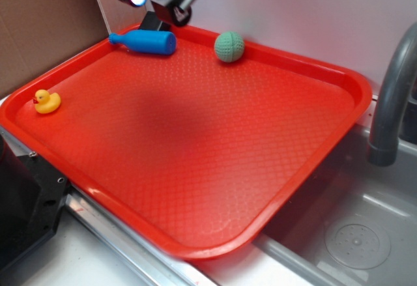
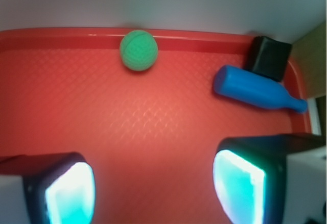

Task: Grab the green ball.

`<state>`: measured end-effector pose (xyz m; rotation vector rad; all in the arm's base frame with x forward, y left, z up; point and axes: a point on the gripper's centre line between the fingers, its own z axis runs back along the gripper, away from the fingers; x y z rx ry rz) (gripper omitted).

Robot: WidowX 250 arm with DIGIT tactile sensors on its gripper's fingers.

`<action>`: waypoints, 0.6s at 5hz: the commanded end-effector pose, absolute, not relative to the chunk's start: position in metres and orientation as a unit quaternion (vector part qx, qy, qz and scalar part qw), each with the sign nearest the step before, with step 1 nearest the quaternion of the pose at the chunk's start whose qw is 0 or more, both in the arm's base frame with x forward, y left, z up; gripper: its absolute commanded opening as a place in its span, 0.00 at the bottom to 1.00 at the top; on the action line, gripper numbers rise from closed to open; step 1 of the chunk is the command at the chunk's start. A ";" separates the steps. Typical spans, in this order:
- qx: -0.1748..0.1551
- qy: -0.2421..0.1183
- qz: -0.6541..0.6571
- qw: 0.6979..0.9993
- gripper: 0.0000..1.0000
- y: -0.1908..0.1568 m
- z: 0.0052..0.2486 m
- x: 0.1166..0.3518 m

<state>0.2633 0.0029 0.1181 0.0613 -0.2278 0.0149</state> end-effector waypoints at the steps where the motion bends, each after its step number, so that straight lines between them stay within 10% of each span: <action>1: 0.024 -0.085 -0.006 0.996 1.00 0.014 0.096 0.325; 3: 0.055 -0.056 -0.023 0.997 1.00 -0.002 0.071 0.361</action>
